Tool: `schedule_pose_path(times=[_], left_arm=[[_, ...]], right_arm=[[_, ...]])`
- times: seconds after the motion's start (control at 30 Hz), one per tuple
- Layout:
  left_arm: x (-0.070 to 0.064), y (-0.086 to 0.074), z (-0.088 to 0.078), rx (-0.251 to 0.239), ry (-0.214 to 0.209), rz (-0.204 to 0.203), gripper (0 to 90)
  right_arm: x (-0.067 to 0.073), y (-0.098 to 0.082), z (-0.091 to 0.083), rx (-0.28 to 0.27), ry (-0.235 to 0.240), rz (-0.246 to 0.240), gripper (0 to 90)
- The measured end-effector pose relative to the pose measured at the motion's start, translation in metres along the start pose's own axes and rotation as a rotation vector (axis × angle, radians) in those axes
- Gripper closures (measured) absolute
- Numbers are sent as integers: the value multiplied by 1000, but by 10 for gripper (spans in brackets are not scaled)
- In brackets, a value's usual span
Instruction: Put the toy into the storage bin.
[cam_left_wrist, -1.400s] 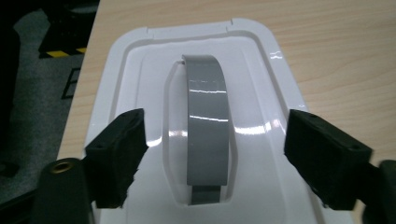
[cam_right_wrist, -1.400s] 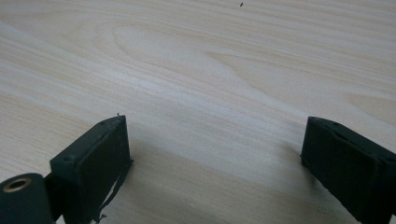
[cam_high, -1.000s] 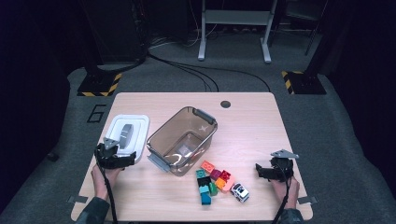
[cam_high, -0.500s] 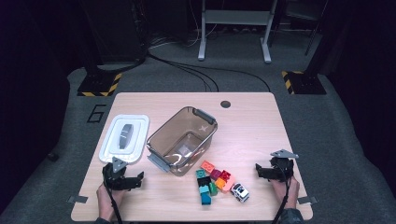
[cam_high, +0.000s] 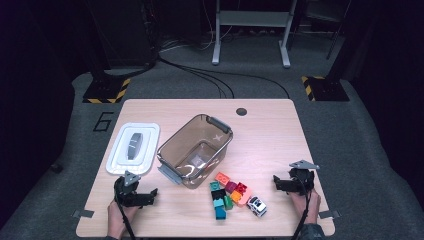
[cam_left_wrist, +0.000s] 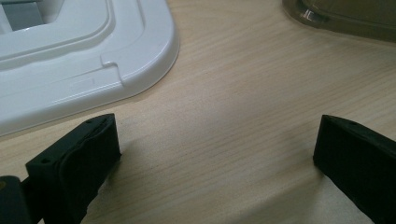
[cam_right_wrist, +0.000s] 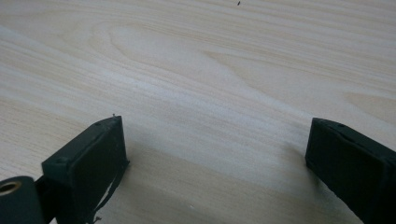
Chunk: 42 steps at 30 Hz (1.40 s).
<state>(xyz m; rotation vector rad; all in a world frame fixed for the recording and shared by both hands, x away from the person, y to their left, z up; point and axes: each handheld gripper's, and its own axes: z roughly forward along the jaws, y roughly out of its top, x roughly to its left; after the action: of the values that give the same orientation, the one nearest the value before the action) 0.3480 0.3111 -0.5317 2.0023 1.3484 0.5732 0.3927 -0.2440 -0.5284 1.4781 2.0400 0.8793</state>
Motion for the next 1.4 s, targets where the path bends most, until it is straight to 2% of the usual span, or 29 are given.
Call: schedule_pose_path(times=[0.17, 0.23, 0.27, 0.43, 0.6, 0.63, 0.7, 0.73, 0.83, 1.0, 1.1, 1.4], left_arm=[[0, 0, 0, 0, -7, 7, 4], [-1, 0, 0, -4, -4, 9, 5], [-1, 0, 0, -4, -4, 9, 5], [-1, 0, 0, -3, -7, 11, 8], [0, 0, 0, 0, -10, 12, 8], [0, 0, 0, 1, -8, 13, 7], [0, 0, 0, 1, -10, 12, 8], [0, 0, 0, 1, -9, 13, 7], [0, 0, -1, 7, -10, 20, 8], [0, 0, -1, 8, -10, 20, 8], [0, 0, -1, 8, -10, 20, 8], [0, 0, -1, 7, -9, 19, 8]], right_arm=[[0, -1, -1, 6, -6, -7, 42], [-1, 1, -1, 30, 10, 6, 15], [-2, 2, -1, 38, 12, -3, 8], [2, 2, -2, 48, 26, -9, 6], [10, 0, -15, 39, 46, -25, 10], [11, 0, -21, 39, 66, -35, 11], [13, 0, -23, 38, 69, -24, 7], [14, 0, -29, 39, 91, -31, 0], [16, 1, -34, 35, 106, -38, 0], [30, 5, -47, 32, 150, -74, 0], [36, 6, -51, 27, 172, -66, 0], [63, 9, -63, 20, 257, -97, 0]])
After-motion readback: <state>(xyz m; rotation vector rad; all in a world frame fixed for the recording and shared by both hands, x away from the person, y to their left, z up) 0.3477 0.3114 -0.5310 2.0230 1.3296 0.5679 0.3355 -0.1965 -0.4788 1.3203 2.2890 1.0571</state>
